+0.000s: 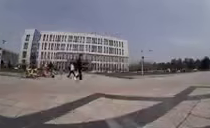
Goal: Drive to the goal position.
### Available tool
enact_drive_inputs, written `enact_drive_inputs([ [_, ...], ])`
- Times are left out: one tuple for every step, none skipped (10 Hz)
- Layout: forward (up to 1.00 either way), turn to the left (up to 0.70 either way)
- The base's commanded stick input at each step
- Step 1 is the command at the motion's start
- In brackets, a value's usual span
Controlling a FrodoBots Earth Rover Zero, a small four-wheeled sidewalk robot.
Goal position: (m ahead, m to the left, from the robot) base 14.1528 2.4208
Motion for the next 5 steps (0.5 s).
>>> enact_drive_inputs([
  [0.85,0.00],
  [0.85,0.00],
  [0.85,0.04],
  [0.85,0.15],
  [0.85,0.25],
])
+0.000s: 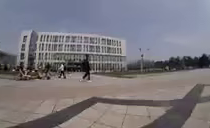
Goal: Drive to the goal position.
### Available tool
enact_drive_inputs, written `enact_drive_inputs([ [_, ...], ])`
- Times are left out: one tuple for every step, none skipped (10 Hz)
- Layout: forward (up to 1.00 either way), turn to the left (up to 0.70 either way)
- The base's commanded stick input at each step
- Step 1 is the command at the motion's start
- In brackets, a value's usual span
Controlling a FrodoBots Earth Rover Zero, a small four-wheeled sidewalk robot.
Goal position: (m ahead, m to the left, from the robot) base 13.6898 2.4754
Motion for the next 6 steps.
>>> enact_drive_inputs([
  [0.85,0.34],
  [0.85,0.34],
  [0.85,0.34],
  [0.85,0.34],
  [0.85,0.34],
  [0.85,0.33],
])
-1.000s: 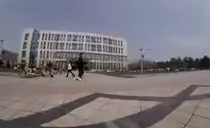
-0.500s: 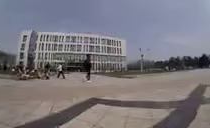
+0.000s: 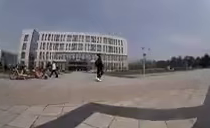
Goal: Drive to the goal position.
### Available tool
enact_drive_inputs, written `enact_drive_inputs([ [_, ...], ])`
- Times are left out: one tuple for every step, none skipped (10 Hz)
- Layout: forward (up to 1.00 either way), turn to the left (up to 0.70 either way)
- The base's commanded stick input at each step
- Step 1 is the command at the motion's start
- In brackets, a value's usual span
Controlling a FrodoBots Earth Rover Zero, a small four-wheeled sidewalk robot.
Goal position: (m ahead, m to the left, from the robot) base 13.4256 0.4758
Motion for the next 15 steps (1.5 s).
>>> enact_drive_inputs([
  [0.85,0.25],
  [0.85,0.16],
  [0.85,0.08],
  [0.85,0.00],
  [0.85,0.00],
  [0.85,0.00],
  [0.85,0.00],
  [0.85,0.00],
  [0.85,0.00],
  [0.85,0.00],
  [0.85,0.00],
  [0.85,0.00],
  [0.85,0.00],
  [0.85,0.00],
  [0.85,0.00],
])
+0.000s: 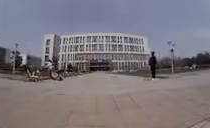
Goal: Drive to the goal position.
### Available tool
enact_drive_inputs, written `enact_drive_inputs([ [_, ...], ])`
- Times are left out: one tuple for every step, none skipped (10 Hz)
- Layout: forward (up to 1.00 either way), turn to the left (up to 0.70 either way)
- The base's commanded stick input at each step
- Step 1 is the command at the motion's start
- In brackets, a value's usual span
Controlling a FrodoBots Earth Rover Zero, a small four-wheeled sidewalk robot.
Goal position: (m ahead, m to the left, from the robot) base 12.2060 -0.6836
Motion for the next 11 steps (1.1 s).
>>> enact_drive_inputs([
  [0.85,0.00],
  [0.85,0.00],
  [0.85,0.00],
  [0.85,0.00],
  [0.85,0.00],
  [0.85,0.00],
  [0.85,0.00],
  [0.85,0.00],
  [0.85,0.00],
  [0.85,0.00],
  [0.85,0.00],
])
